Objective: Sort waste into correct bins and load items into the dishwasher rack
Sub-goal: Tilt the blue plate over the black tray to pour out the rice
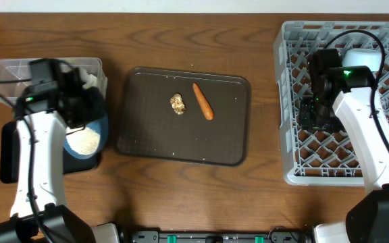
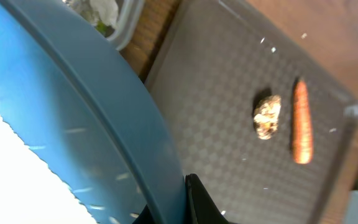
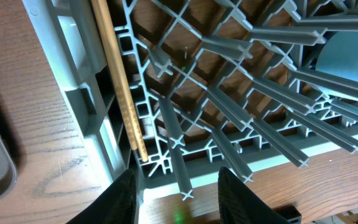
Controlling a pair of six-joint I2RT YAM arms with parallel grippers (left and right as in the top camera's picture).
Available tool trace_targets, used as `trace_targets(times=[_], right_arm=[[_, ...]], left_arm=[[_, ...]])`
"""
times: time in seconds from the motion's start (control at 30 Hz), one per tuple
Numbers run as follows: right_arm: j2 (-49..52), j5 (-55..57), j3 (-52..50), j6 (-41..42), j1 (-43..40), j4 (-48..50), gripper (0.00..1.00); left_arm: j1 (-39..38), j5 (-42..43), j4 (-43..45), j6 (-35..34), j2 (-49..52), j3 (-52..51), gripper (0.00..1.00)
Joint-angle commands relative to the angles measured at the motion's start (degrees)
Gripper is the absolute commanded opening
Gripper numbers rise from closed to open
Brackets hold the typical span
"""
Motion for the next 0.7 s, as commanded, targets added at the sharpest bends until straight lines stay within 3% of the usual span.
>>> trace_targets(times=[0.0, 0.27, 0.67], right_arm=[[-0.96, 0.76, 0.33, -0.55, -0.68, -0.11, 0.38], [-0.96, 0.76, 0.33, -0.55, -0.68, -0.22, 0.38], [-0.96, 0.74, 0.33, -0.52, -0.68, -0.50, 0.38]], left_arm=[[4.50, 10.51, -0.11, 1.81, -1.14, -0.11, 0.06], [15.34, 25.24, -1.81, 4.52, -1.09, -0.98, 0.06], [26.53, 37.88, -2.51, 4.83, 0.81, -1.64, 0.06]])
